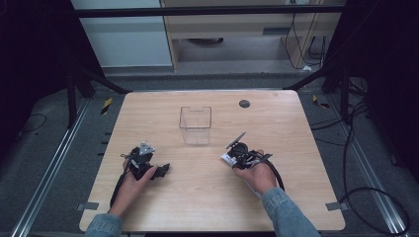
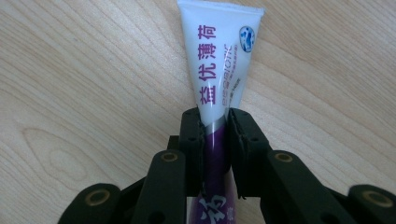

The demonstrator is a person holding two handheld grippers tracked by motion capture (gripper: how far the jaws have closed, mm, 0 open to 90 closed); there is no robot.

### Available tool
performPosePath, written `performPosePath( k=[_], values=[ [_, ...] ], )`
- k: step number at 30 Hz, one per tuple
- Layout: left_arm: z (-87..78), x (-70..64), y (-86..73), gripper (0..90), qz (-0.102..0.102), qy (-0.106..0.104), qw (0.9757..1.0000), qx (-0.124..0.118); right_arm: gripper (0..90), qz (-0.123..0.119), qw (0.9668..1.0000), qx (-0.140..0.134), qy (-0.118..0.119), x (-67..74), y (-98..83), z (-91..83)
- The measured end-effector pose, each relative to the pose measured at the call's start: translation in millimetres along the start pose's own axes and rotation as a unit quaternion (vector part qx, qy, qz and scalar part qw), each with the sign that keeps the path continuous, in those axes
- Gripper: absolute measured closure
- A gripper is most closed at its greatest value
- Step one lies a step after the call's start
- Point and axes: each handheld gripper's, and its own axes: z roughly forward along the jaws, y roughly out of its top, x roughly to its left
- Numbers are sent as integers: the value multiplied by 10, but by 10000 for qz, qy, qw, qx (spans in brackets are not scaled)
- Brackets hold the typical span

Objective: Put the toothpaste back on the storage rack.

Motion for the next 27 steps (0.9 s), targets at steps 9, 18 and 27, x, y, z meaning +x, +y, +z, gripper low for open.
performPosePath(
  k=[9,18,27],
  values=[
    [0,1,1,0,4,1,10000,4,787,5,9998,-199,41,-50,-63,-49],
    [0,0,0,0,2,1,10000,1,790,249,9976,-653,15,-214,-72,-327],
    [0,0,0,0,-1,-1,10000,0,791,411,9937,-1038,-54,-336,-19,-547]
  ],
)
